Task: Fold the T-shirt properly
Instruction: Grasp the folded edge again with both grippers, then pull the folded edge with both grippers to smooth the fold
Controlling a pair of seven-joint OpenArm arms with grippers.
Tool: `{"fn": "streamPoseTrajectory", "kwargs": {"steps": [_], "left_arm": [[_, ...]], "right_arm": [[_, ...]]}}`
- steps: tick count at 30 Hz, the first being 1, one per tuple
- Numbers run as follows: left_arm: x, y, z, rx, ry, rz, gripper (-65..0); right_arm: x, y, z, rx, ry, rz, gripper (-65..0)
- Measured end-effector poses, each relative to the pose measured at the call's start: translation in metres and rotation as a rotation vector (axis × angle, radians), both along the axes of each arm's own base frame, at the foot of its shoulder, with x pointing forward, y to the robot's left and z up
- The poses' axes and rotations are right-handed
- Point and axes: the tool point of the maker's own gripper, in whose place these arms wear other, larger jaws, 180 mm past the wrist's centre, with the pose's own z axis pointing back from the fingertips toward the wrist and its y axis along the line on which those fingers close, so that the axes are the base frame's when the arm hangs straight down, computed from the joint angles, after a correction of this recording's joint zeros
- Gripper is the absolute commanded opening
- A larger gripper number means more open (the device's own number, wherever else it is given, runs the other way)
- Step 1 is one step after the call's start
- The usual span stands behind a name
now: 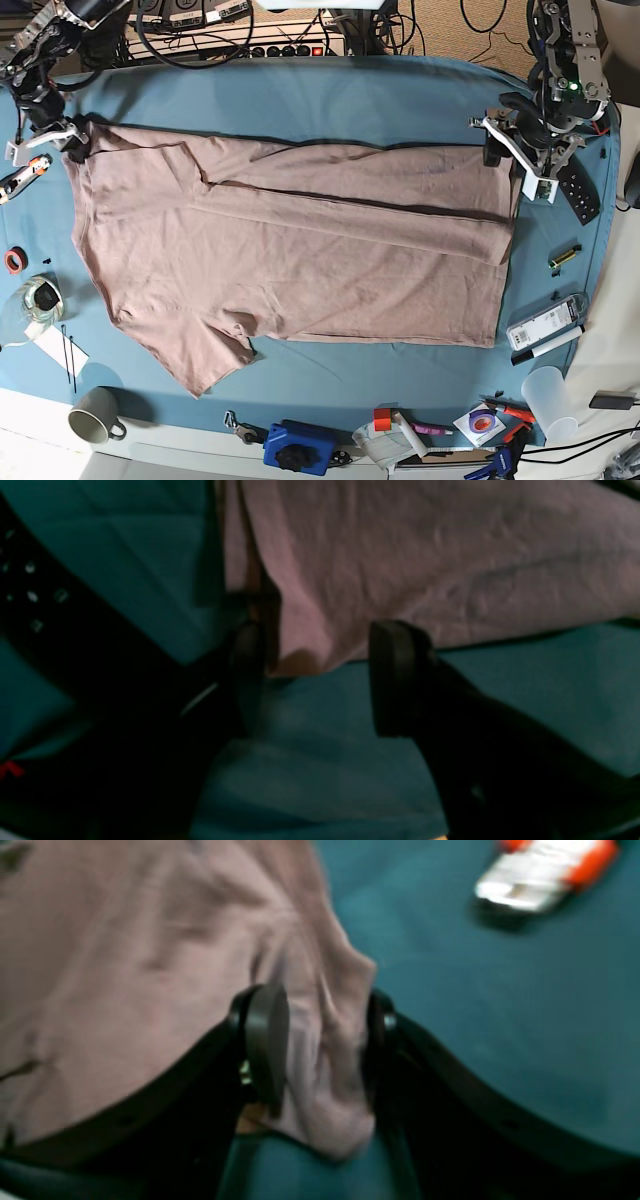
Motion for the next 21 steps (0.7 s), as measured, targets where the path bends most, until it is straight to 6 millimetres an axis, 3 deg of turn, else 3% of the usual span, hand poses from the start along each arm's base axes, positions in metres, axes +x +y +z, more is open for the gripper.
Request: {"fn": "streamPoseTrajectory", "kwargs": {"steps": [9,13,18,21], "left_arm": [[0.016,0.001,0.014,-0.006,-0.12,0.011,-32.3],[0.019,-0.003,0.016,-0.006,-0.149,-0.026,-37.6],[0.022,0.023,0.005,0.066,-0.136,0.087,-37.4],[0.034,0.029,0.012,0.093,-0.167,0.108,-35.6]], "right_arm": [[0.004,0.011,0.002,0.054,-0.058,0.035,-40.7],[0.004,0.011,0.001,0.055,-0.055,0.036,-40.7],[0.003,0.013,0.001,0.064,-0.046,0.043,-40.7],[0.002,0.014,0.0,0.066,-0.043,0.048,-40.7]]}}
